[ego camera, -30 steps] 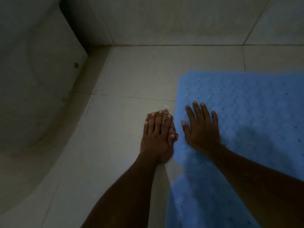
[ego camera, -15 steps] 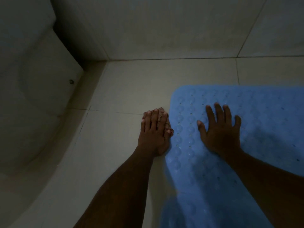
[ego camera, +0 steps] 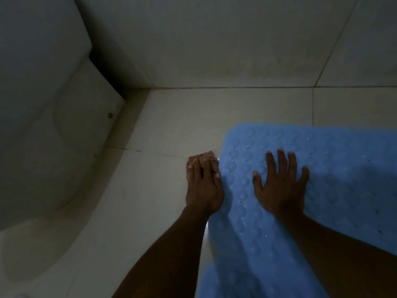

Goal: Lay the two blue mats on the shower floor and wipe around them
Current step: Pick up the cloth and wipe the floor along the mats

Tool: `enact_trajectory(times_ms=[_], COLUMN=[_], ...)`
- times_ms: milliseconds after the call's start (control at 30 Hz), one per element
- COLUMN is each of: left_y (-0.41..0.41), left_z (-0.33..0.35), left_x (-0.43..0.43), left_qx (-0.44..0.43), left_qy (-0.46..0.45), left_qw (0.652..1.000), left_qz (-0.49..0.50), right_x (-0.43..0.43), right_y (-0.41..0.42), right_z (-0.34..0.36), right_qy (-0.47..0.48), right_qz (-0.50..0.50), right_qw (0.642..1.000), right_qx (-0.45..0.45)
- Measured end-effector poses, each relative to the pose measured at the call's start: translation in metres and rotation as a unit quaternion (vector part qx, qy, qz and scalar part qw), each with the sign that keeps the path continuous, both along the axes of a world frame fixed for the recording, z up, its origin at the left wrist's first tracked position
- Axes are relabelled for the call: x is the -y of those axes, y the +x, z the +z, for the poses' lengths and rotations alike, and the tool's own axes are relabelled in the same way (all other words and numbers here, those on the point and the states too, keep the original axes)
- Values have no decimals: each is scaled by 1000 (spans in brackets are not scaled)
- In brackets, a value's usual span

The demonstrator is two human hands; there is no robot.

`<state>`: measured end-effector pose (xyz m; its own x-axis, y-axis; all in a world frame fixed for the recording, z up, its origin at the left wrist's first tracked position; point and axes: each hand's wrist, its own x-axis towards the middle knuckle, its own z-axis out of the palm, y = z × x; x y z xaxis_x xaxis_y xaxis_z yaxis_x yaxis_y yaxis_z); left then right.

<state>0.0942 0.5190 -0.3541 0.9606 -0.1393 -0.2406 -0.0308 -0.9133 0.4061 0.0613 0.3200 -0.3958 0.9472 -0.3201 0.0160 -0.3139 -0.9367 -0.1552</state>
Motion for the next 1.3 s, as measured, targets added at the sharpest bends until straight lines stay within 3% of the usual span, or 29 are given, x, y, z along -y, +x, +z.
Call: enact_trajectory(times_ms=[200,633,1300], left_y=[27,142,154], left_z=[-22,-49,-42], left_x=[17,39,42], left_qx=[-4,95,71], left_qy=[70,94,54], left_qw=[995,983,989], left_qz=[72,-128,-119], right_x=[0,4,-2], right_y=[1,17,-5], right_z=[-1,-8,-3], right_qy=[-7,11,3], right_qz=[-2,-30,11], right_qw=[1000,997,1000], right_qx=[25,65,-1])
